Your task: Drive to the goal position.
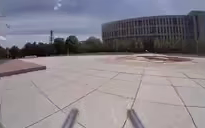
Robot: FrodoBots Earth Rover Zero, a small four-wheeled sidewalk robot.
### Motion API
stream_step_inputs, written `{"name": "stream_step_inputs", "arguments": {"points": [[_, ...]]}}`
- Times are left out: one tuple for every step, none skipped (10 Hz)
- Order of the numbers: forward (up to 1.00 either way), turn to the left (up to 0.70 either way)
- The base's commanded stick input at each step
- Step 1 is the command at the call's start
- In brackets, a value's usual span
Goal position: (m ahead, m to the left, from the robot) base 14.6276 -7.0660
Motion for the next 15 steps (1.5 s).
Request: {"name": "stream_step_inputs", "arguments": {"points": [[0.5,0.0],[0.5,0.0],[0.5,0.0],[0.5,0.0],[0.5,0.0],[0.5,0.0],[0.5,0.0],[0.5,0.0],[0.5,0.0],[0.5,0.0],[0.5,0.0],[0.5,0.0],[0.5,0.0],[0.5,0.0],[0.5,0.0]]}}
